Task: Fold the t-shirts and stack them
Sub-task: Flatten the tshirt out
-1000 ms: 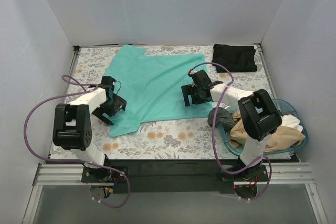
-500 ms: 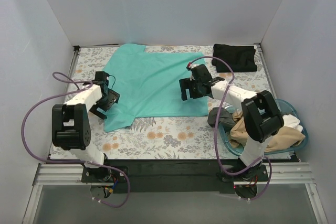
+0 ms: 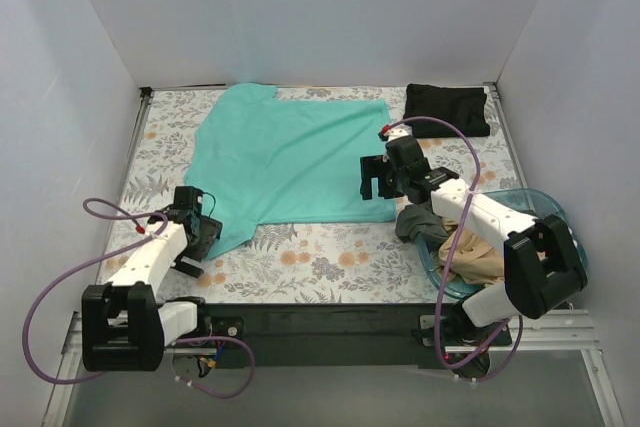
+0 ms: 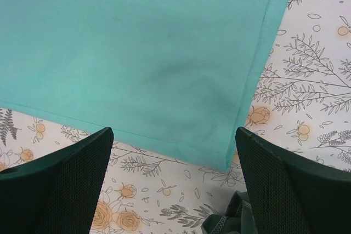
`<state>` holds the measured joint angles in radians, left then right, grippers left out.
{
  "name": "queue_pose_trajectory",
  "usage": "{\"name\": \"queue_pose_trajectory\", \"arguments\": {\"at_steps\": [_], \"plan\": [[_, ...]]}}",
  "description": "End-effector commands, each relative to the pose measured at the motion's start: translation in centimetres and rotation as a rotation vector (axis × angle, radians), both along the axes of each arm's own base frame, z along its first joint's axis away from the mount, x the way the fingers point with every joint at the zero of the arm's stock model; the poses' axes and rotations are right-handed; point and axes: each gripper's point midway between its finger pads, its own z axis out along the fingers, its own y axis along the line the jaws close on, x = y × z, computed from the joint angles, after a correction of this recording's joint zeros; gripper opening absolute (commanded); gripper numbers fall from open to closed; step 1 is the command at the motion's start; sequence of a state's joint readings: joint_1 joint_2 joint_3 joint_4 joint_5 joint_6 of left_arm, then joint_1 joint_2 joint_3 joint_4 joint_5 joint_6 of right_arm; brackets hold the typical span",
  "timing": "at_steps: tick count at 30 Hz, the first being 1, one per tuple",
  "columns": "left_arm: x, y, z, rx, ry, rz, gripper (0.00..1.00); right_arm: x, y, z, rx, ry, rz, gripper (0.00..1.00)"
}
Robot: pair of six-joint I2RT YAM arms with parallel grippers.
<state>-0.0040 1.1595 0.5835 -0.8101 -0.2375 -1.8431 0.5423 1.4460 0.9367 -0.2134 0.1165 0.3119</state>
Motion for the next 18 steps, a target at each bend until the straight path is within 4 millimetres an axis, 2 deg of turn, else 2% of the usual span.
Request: {"name": "queue_pose_trajectory", "arguments": {"at_steps": [1,3,6,9,12,13,16,17,18], "plan": [[-0.3,0.5,0.1,0.018,-0.046,0.058,0.91,0.4,0.1,1.3,0.043,-0.037,-0.019,0.98],[-0.1,0.8,-0.1,0.030,-0.055,0.060,0.82,0.0,0.4,0.9,0.051,-0.016,-0.001,0.98],[-0.7,1.3,-0.7,0.059,0.002,0.083,0.75,-0.4,0.4,0.3,0.045,-0.003,0.002,0.98],[-1.0,1.1,-1.5,0.049,0.020,0.082,0.62,-0.4,0.1,0.1,0.041,-0.002,-0.003,0.98],[-0.9,0.9,-1.7,0.039,0.019,0.078,0.45,-0.5,-0.1,0.1,0.035,-0.004,-0.009,0.98],[-0.9,0.9,-1.6,0.039,0.015,0.077,0.33,-0.6,-0.2,0.0,0.032,-0.004,-0.011,0.98],[-0.9,0.9,-1.4,0.040,0.007,0.077,0.12,-1.0,-0.5,-0.2,0.034,0.004,-0.021,0.98],[-0.8,0.9,-1.3,0.036,0.000,0.076,0.01,-1.3,-0.5,-0.5,0.033,0.010,-0.022,0.98],[-0.9,0.9,-1.3,0.037,-0.003,0.077,0.00,-1.3,-0.7,-0.6,0.029,0.012,-0.026,0.98]]}}
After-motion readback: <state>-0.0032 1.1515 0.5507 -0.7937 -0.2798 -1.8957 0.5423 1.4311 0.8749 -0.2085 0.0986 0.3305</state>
